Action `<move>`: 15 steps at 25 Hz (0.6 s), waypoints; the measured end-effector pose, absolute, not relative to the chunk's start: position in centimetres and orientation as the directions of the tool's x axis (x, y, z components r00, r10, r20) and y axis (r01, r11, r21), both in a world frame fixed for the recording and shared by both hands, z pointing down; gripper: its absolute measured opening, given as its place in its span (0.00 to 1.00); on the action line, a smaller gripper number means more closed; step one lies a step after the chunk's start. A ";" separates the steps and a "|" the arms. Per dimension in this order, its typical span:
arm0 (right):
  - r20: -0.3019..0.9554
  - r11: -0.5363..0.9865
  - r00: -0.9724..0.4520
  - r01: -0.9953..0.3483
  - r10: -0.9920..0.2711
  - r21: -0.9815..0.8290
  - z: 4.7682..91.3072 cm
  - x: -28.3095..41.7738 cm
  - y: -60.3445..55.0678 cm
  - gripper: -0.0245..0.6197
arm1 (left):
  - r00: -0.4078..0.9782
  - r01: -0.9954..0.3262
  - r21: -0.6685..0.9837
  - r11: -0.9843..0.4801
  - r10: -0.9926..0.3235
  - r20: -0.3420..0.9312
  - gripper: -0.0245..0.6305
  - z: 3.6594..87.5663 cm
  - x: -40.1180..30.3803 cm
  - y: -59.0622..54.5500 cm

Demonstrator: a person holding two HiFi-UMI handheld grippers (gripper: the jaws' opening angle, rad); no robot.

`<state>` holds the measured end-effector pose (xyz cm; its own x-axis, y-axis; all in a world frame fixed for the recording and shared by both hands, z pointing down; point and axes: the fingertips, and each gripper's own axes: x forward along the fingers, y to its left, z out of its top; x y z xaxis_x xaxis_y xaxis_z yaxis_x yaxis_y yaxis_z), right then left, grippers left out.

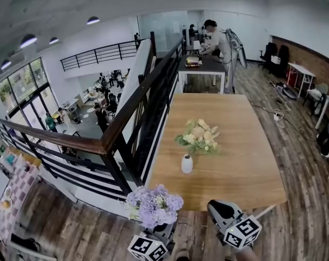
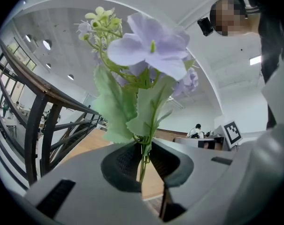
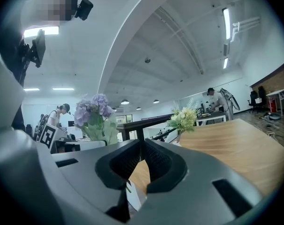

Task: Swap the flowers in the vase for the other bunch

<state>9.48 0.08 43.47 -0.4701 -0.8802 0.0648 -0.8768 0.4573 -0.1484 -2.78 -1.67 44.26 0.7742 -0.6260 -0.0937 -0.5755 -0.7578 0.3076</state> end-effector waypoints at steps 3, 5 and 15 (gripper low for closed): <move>0.062 0.458 -0.471 -0.876 -0.880 -0.149 43.5 9.0 1.5 0.12 | 0.773 -0.577 0.309 -0.756 -0.627 -0.093 0.12 44.4 -3.3 -0.3; 0.064 0.458 -0.471 -0.876 -0.880 -0.153 43.5 8.8 2.5 0.12 | 0.774 -0.576 0.309 -0.757 -0.626 -0.092 0.12 44.3 -3.4 0.7; 0.059 0.465 -0.479 -0.871 -0.876 -0.161 43.1 8.0 6.8 0.12 | 0.768 -0.584 0.304 -0.753 -0.633 -0.093 0.12 43.6 -4.3 5.3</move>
<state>7.98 6.82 43.12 -0.4788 -0.8759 0.0593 -0.8706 0.4650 -0.1607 -4.34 5.32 43.55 0.7683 -0.6334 -0.0928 -0.5838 -0.7527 0.3044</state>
